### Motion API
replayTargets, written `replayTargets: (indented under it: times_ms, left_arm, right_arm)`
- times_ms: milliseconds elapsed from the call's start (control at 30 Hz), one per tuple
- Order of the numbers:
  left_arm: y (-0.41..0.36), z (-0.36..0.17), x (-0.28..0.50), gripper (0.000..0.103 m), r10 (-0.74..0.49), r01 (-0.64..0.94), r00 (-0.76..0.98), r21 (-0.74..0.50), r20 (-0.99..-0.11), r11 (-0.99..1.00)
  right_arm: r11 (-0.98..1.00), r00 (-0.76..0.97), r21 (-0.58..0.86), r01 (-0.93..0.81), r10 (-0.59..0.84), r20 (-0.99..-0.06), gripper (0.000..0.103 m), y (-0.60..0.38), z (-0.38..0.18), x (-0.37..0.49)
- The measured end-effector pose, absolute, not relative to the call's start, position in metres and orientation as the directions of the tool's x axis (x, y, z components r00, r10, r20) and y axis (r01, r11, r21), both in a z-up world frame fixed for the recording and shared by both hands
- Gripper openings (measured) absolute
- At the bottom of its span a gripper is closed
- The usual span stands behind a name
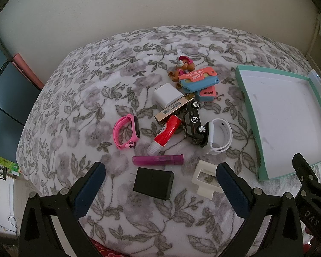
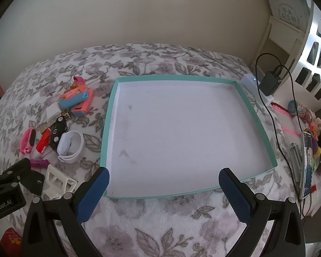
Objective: Organize rigid objects
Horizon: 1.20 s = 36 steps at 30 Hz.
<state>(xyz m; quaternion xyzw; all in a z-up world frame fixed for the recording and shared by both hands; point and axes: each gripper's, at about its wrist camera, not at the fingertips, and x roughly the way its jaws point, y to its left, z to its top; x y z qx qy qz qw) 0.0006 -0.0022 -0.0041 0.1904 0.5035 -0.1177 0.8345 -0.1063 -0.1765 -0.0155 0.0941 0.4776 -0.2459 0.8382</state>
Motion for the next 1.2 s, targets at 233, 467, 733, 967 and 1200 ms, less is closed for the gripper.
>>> replayTargets:
  times_ms: [233, 467, 733, 967, 1200]
  left_arm:
    - [-0.002, -0.004, 0.001, 0.103, -0.005, 0.389, 0.465, 0.199, -0.885, 0.900]
    - [-0.002, -0.004, 0.001, 0.103, -0.005, 0.389, 0.465, 0.199, -0.885, 0.900]
    - [-0.002, -0.004, 0.001, 0.103, -0.005, 0.389, 0.465, 0.199, -0.885, 0.900]
    - [0.010, 0.004, 0.003, 0.103, -0.060, 0.352, 0.470, 0.125, -0.880, 0.927]
    - [0.072, 0.010, 0.024, 0.103, -0.061, 0.142, 0.481, 0.010, -0.875, 0.990]
  right_arm:
    - [0.865, 0.429, -0.074, 0.496, -0.319, -0.845, 0.103, -0.176, -0.014, -0.106]
    - [0.868, 0.433, -0.073, 0.492, -0.316, -0.844, 0.103, -0.175, -0.014, -0.106]
    - [0.869, 0.434, -0.074, 0.489, -0.316, -0.844, 0.103, -0.174, -0.013, -0.105]
    - [0.878, 0.447, -0.064, 0.475, -0.303, -0.842, 0.103, -0.173, -0.013, -0.106]
    - [0.944, 0.574, -0.039, 0.329, -0.232, -0.785, 0.103, -0.141, 0.006, -0.096]
